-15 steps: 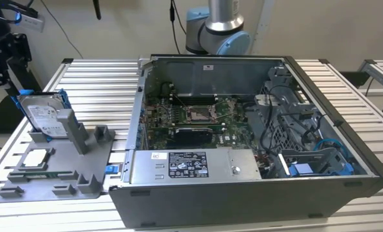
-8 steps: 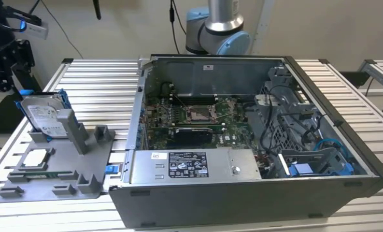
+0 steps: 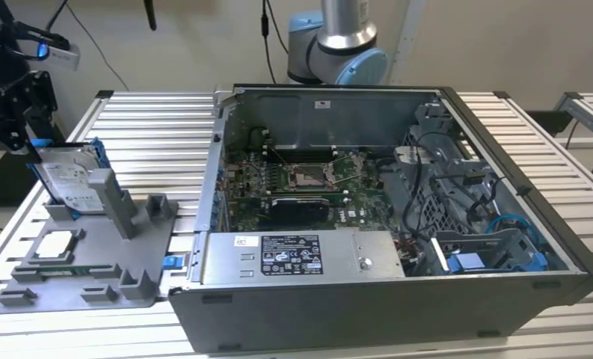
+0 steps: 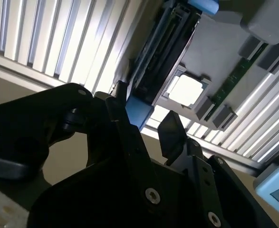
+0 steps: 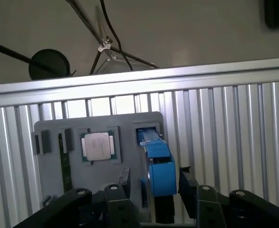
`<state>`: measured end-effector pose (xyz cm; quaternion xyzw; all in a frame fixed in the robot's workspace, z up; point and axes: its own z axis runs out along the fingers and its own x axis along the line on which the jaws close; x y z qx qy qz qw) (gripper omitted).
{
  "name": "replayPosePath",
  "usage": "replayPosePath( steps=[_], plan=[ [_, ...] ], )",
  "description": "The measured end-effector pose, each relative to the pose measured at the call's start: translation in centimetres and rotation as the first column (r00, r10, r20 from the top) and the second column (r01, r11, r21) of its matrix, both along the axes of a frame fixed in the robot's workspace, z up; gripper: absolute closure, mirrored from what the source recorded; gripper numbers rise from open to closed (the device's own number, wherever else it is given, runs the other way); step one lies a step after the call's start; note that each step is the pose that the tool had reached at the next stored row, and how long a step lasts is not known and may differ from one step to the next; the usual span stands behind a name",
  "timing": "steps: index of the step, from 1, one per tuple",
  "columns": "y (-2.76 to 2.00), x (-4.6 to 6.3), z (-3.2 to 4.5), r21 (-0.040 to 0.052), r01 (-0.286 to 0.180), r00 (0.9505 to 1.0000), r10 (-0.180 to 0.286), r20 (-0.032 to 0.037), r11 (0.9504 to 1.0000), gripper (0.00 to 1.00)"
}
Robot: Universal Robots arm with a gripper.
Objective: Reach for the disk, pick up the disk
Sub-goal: 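Pick up the disk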
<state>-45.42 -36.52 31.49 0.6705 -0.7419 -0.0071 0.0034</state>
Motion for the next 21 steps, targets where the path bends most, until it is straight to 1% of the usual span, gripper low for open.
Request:
replayPosePath(
  steps=[6, 18, 21],
  plan=[
    [0.11, 0.0, -1.09, -0.0001, -0.027, 0.9996, 0.027, 0.0023, 0.9996, 0.00],
    [0.33, 0.0, -3.25, 0.0000, -0.067, 0.9976, 0.067, 0.0129, 0.9977, 0.00],
    [0.35, 0.0, -3.79, 0.0008, -0.071, 0.9974, 0.071, 0.0138, 0.9975, 0.00]
  ],
)
